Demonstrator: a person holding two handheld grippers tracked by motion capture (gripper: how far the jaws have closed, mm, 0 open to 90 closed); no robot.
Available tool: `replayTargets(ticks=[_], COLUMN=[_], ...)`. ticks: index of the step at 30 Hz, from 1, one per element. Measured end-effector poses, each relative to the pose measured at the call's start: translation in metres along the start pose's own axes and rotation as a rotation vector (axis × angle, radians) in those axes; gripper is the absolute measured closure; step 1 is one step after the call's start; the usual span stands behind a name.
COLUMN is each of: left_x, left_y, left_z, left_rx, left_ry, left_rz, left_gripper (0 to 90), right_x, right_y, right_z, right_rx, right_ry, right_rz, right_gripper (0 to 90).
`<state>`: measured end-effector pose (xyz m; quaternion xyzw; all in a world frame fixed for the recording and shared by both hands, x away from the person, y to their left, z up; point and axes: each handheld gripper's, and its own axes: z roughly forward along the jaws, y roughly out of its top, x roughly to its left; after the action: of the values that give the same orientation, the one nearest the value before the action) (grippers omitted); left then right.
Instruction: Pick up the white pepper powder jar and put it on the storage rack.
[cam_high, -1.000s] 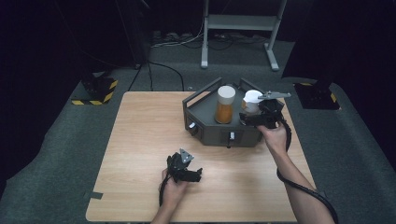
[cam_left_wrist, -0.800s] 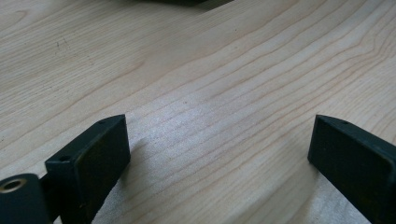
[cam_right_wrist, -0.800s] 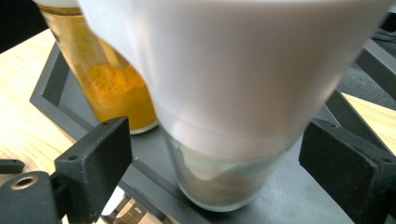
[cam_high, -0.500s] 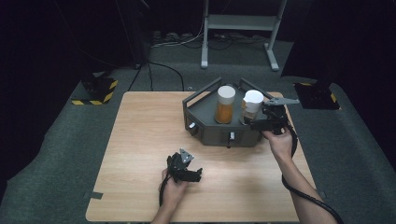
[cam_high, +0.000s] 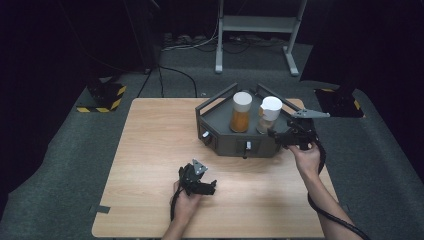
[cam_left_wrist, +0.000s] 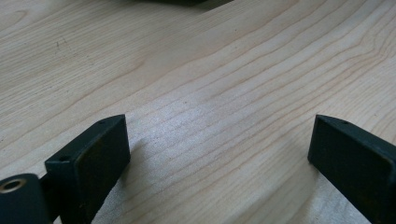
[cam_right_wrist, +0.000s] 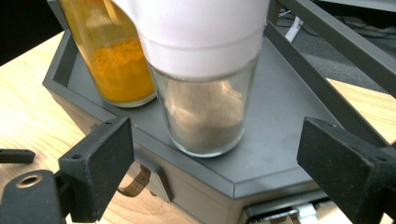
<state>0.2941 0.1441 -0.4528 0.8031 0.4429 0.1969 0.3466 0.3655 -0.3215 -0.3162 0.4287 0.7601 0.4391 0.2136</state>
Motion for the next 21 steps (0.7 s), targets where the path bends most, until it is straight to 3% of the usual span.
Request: replayTargets(ticks=[21], left_x=[0.000], left_y=[0.000], left_z=[0.000], left_rx=[0.000], left_ry=[0.001], left_rz=[0.002], left_gripper=[5.6], right_x=[-0.003], right_y=[-0.050], right_z=[-0.023], right_rx=[0.022], right_ry=[-0.031], right_rz=[0.067], right_gripper=[11.9])
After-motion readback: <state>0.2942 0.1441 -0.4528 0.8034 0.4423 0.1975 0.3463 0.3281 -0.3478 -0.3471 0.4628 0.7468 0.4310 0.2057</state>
